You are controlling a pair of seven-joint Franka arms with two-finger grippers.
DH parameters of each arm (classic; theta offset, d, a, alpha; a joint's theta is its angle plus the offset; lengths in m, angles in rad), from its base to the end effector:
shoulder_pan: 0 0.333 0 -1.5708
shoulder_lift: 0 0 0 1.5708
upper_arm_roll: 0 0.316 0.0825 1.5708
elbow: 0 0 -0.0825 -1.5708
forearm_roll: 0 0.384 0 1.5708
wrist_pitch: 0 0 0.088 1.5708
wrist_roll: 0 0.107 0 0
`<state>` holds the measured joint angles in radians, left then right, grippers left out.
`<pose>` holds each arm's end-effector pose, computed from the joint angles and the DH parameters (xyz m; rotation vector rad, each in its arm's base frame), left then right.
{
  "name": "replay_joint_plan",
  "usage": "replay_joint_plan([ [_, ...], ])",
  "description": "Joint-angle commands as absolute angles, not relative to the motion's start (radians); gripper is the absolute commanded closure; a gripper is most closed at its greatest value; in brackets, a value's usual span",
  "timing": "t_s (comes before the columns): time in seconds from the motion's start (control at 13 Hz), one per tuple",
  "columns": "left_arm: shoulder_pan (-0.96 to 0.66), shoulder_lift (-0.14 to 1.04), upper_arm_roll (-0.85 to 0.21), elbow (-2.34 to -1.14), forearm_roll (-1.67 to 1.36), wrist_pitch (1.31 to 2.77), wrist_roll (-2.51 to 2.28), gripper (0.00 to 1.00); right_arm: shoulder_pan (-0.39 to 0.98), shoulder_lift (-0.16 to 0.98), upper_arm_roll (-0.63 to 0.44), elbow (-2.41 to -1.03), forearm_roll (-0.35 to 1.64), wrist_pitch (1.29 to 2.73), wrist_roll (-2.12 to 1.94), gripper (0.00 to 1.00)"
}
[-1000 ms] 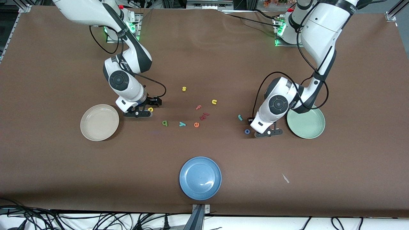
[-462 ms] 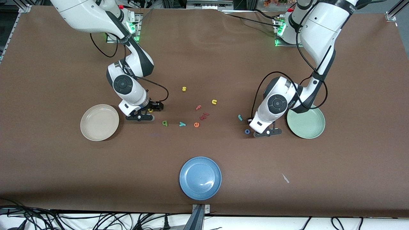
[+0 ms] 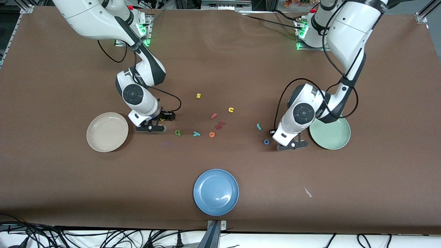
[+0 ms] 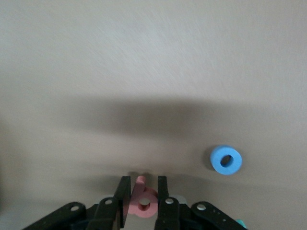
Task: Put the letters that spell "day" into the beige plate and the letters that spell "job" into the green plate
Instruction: 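Release the pink b on the green plate with the left gripper, then grasp the blue o with the left gripper while the right gripper holds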
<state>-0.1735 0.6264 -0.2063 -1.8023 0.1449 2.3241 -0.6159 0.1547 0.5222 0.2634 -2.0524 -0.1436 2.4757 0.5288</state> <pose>0.6017 -0.2287 0.1958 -3.1047 -0.2566 0.1353 0.5341 0.2379 0.1811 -3.1304 0.0355 0.1385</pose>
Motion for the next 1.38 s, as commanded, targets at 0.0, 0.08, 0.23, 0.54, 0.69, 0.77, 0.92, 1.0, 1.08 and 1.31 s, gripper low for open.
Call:
replay_joint_plan([
  [0.0, -0.102, 0.508, -0.21, -1.812, 0.143, 2.173, -0.487, 0.89, 0.132, 0.538, 0.27, -2.042, -0.167, 2.485, 0.511, 0.2],
  [0.08, -0.065, 0.48, -0.209, -1.812, 0.09, 2.124, -0.398, 0.91, 0.129, 0.54, 0.268, -2.043, -0.167, 2.485, 0.506, 0.23],
  [0.23, 0.033, 0.431, -0.207, -1.812, 0.043, 2.01, -0.226, 0.91, 0.126, 0.545, 0.27, -2.043, -0.167, 2.485, 0.506, 0.29],
  [0.54, 0.193, 0.448, -0.206, -1.809, 0.048, 1.944, 0.0, 0.84, 0.127, 0.546, 0.27, -2.048, -0.167, 2.485, 0.506, 0.38],
  [0.69, 0.225, 0.498, -0.206, -1.806, 0.061, 1.959, 0.009, 0.84, 0.129, 0.546, 0.27, -2.048, -0.167, 2.482, 0.508, 0.44],
  [0.77, 0.238, 0.512, -0.206, -1.805, 0.061, 1.974, 0.011, 0.84, 0.129, 0.546, 0.27, -2.046, -0.167, 2.482, 0.508, 0.46],
  [0.92, 0.241, 0.55, -0.204, -1.799, 0.061, 1.983, 0.011, 0.73, 0.13, 0.546, 0.27, -2.046, -0.167, 2.482, 0.509, 0.51],
  [1.0, 0.241, 0.555, -0.203, -1.79, 0.061, 1.983, 0.011, 0.47, 0.132, 0.546, 0.271, -2.046, -0.167, 2.483, 0.512, 0.53],
  [1.08, 0.241, 0.549, -0.206, -1.787, 0.06, 1.982, 0.009, 0.3, 0.135, 0.546, 0.272, -2.046, -0.166, 2.482, 0.517, 0.53],
  [1.31, 0.204, 0.516, -0.222, -1.743, 0.025, 1.97, -0.099, 0.0, 0.137, 0.546, 0.272, -2.046, -0.164, 2.482, 0.52, 0.54],
])
